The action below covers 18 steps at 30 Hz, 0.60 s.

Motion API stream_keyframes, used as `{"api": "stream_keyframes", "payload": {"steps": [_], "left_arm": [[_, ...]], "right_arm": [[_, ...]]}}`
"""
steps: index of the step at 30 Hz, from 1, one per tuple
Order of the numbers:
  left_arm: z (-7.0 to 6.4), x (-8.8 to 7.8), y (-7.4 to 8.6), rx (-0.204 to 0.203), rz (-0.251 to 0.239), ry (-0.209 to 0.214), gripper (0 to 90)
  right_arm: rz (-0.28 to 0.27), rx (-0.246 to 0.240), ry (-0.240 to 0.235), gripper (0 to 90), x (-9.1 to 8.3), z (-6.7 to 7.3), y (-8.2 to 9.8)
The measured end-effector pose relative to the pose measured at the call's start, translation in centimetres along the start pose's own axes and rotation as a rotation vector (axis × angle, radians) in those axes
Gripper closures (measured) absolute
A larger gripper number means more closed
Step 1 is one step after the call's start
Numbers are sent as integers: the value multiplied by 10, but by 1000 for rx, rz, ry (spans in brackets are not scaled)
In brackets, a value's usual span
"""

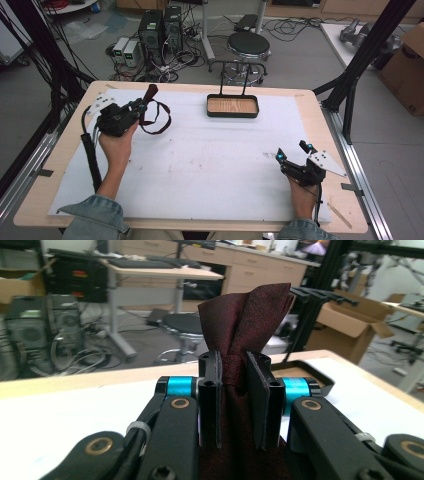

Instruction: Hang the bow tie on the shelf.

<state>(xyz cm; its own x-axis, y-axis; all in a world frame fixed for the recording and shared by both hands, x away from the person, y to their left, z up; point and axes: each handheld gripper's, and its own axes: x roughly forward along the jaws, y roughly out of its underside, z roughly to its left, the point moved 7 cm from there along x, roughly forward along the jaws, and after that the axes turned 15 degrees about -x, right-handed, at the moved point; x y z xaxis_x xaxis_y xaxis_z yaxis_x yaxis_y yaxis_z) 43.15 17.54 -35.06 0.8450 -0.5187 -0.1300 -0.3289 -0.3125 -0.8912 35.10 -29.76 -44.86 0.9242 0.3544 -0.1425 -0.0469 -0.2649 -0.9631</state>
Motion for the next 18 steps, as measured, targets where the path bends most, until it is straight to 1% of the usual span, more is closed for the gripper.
{"api": "stream_keyframes", "payload": {"steps": [4, 7, 10, 15, 18], "left_arm": [[-12, 25, 2, 3, 17, 34, 763], [-23, 42, 2, 25, 36, 57, 763], [-34, 56, 1, 38, 37, 81, 763], [-50, 79, -1, 34, 40, 122, 764], [-59, 91, -1, 48, 37, 141, 763]], "right_arm": [[0, 6, -2, 125, 0, 0, 0], [-1, 6, -3, 125, 0, 0, 0], [-2, 10, -6, 125, 0, 0, 0], [-4, 11, -8, 125, 0, 0, 0], [-6, 8, -8, 125, 0, 0, 0]]}}
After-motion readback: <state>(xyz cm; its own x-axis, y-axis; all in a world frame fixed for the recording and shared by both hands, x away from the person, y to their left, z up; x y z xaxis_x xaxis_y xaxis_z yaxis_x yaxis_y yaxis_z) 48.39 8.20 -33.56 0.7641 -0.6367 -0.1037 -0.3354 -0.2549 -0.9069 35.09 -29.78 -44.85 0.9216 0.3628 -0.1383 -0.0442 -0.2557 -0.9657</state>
